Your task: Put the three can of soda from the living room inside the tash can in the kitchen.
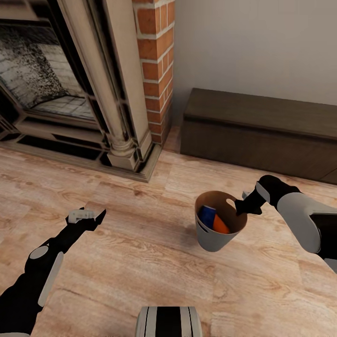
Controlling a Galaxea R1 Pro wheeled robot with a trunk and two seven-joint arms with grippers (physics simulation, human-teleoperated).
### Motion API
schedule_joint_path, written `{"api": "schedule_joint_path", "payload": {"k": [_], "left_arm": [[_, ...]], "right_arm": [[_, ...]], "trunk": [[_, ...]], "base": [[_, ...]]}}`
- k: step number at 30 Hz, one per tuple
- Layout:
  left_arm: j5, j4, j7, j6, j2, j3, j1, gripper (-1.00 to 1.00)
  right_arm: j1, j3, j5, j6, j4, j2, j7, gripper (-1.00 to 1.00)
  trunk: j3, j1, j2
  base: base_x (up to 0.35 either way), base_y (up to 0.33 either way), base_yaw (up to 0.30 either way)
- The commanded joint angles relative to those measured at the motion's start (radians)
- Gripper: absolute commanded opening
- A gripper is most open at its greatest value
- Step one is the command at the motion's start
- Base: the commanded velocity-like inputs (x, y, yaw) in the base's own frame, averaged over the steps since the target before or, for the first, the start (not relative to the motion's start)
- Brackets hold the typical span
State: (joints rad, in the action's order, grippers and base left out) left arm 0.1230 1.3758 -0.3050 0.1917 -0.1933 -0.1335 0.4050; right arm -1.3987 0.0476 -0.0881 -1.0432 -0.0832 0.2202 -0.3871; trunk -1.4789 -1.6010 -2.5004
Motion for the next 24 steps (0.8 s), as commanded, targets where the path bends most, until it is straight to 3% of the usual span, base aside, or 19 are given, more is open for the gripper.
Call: {"api": "schedule_joint_path", "payload": {"k": [1, 24], "left_arm": [[0.0, -0.003, 0.0, -0.001, 0.0, 0.0, 0.0, 1.0], [-0.002, -0.02, 0.006, -0.003, 0.0, 0.0, 0.0, 1.0]], "right_arm": [[0.0, -0.014, 0.024, -0.004, 0.0, 0.001, -0.005, -1.0], [0.015, -0.014, 0.022, -0.004, -0.003, 0.004, -0.004, -1.0]], "trunk": [[0.0, 0.0, 0.0], [-0.077, -0.009, -0.005]], "base": [[0.0, 0.0, 0.0], [0.0, 0.0, 0.0]]}}
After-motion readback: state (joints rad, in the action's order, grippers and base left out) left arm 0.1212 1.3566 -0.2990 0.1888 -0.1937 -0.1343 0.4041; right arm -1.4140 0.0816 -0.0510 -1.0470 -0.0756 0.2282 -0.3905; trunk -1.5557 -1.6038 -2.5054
